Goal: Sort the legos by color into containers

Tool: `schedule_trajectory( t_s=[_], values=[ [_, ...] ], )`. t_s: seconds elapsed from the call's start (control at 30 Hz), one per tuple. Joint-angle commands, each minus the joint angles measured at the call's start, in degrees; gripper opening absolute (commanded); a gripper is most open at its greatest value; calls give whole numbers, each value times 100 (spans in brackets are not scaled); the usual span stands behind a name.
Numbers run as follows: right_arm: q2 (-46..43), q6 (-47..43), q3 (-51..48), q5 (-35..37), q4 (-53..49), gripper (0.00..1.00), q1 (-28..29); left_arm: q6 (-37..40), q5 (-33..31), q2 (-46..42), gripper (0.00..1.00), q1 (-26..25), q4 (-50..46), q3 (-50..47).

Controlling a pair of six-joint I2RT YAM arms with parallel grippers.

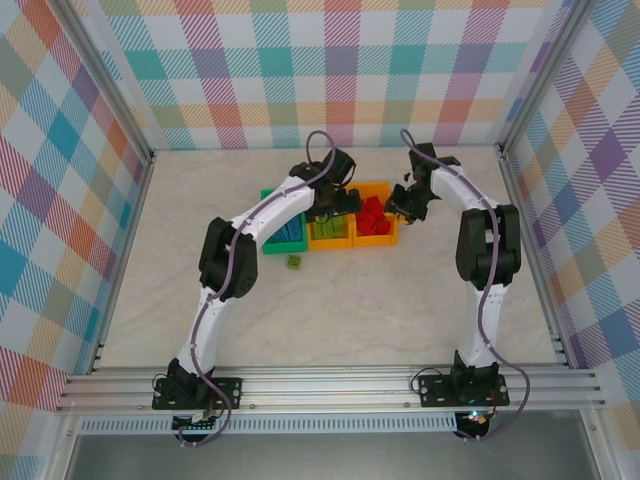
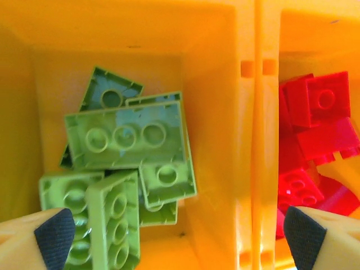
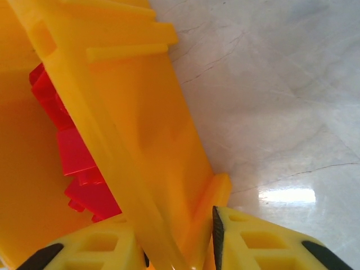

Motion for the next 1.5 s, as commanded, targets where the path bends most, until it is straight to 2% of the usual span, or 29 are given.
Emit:
schedule_trajectory(
  t_s=[0.0,0.13,0.27,0.53,0.7,0.93,1.2,1.27,1.37,1.47],
  values=[
    [-19,237,-56,130,98,27,46,-1,-604,-847,100,104,-384,-418],
    [-58,654,-195,88,307,23,175,-74,-856,-1509,100,175,-279,-1159],
    [60,617,53,100,237,27,297,-160,-926,-2025,100,228,-164,-2026],
    [138,219,311,219,-83,30,308,-180,-318,-2458,97,103,346,-3776],
    [92,147,222,310,-154,32,307,70,-410,-2357,95,-105,417,-4062],
    [-18,111,151,359,-176,33,307,221,-285,-1879,86,-110,610,-3973],
    [-85,70,56,434,-211,33,282,416,-396,-1633,82,-104,577,-3973],
    [-86,90,40,425,-194,33,274,419,-445,-1580,78,-101,564,-3974],
    [-87,117,46,398,-190,33,266,387,-466,-1539,67,-95,594,-4007],
    [-93,130,58,416,-184,33,254,370,-461,-1568,50,-99,654,-4048]
  ],
)
